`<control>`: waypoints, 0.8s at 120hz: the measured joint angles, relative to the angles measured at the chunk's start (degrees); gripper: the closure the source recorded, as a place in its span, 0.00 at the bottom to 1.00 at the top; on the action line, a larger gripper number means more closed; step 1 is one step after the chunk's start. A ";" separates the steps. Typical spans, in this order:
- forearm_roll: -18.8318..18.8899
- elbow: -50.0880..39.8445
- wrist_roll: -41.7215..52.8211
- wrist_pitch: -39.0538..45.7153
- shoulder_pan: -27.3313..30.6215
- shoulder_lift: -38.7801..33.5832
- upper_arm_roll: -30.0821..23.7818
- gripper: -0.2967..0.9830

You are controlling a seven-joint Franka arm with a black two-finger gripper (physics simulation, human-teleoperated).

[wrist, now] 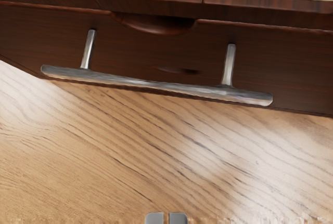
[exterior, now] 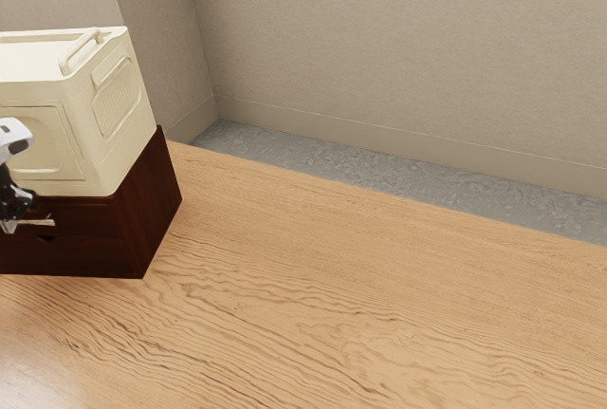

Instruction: Push the drawer handle with one arm to close the drawer

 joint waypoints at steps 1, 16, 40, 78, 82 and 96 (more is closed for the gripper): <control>-0.21 -0.01 -0.01 -0.46 0.03 -0.23 -0.31 0.85; -4.21 0.04 -0.10 -7.22 1.04 -3.07 -6.99 0.85; -11.51 0.39 -0.22 -14.68 -0.50 -3.97 -16.95 0.85; -16.90 10.48 -0.52 -18.37 -19.13 3.34 -17.20 0.85; -17.23 13.02 -0.53 -18.52 -20.51 5.49 -17.22 0.85; -19.31 20.37 -0.50 -18.87 -22.45 11.45 -17.59 0.85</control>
